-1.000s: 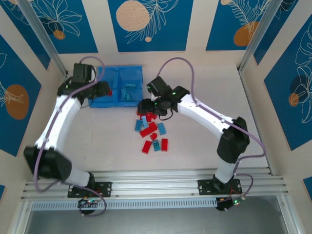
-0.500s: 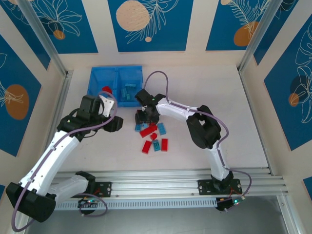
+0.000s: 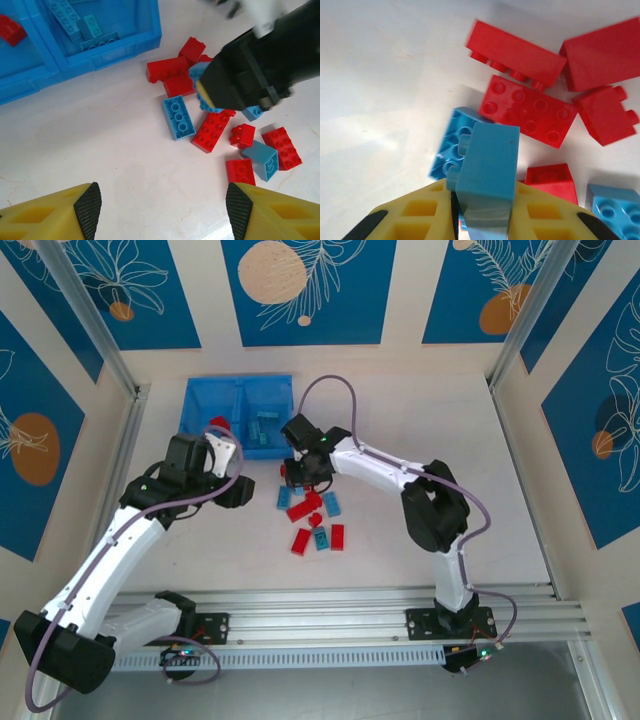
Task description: Sort the legos into containers by color
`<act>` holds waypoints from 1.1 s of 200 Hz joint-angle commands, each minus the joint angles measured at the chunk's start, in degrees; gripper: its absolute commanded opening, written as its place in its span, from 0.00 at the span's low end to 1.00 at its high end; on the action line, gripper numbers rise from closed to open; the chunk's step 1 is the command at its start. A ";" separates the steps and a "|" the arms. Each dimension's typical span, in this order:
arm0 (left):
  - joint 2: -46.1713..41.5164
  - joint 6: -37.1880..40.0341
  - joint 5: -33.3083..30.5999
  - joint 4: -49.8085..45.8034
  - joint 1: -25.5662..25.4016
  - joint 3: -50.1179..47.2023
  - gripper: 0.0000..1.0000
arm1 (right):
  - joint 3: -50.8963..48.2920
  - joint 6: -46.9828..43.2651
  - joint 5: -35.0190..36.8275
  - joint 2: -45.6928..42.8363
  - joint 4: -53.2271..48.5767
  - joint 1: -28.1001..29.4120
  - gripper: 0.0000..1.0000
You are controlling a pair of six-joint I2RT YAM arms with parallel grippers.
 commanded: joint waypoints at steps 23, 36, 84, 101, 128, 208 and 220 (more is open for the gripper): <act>-2.63 -0.79 -6.38 2.99 -0.30 0.03 0.77 | 5.74 -2.64 -0.22 -6.78 1.31 0.57 0.25; -3.46 -1.32 -8.32 3.84 -0.37 -0.19 0.81 | 9.38 -3.22 0.43 -4.99 2.44 0.42 0.25; -4.38 -3.20 -11.63 2.68 -0.31 0.69 0.92 | 35.46 -9.82 8.51 15.10 -1.62 -0.56 0.26; -4.99 -3.55 -11.41 2.29 -0.30 0.59 0.99 | 44.26 -13.12 11.18 22.30 -2.21 -1.02 0.27; -5.97 -4.08 -11.44 1.73 -0.30 0.16 1.00 | 56.11 -17.92 14.34 32.09 -2.99 -1.12 0.27; -5.82 -4.73 -10.78 1.30 -0.30 -0.43 1.00 | 58.81 -13.30 10.59 35.18 0.21 -1.51 0.42; -5.59 -4.95 -10.29 1.59 -0.30 -0.78 1.00 | 58.81 -12.65 10.35 33.92 0.10 -1.29 0.44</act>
